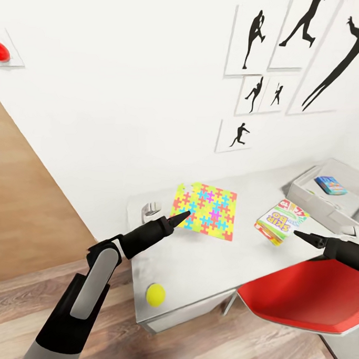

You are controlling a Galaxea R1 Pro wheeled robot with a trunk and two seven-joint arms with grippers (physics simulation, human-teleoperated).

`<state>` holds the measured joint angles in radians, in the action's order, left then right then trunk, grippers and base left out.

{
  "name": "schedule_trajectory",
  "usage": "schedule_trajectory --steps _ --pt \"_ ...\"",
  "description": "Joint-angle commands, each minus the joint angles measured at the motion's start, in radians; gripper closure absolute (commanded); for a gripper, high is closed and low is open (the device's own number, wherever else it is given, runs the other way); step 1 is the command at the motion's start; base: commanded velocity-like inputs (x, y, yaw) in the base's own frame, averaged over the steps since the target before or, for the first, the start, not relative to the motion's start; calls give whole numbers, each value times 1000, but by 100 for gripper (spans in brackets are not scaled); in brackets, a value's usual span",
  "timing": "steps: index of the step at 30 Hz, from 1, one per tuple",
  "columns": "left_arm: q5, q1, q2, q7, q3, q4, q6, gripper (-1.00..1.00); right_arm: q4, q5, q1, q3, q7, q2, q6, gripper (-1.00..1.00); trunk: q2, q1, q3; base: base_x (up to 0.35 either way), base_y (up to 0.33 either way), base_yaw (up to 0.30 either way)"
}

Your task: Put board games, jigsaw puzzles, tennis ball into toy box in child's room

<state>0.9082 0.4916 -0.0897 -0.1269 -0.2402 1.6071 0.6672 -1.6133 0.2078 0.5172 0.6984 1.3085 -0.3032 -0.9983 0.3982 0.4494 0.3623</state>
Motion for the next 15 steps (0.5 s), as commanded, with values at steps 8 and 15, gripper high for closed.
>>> schedule_trajectory --steps 8,15 --pt "0 0 -1 5 0 0 5 100 0 10 1 1 12 -2 -8 -100 2 1 -11 0 -265 -1" --pt "0 1 -2 8 -1 0 5 100 0 10 1 2 12 -2 -9 -100 2 1 -23 0 -276 0"
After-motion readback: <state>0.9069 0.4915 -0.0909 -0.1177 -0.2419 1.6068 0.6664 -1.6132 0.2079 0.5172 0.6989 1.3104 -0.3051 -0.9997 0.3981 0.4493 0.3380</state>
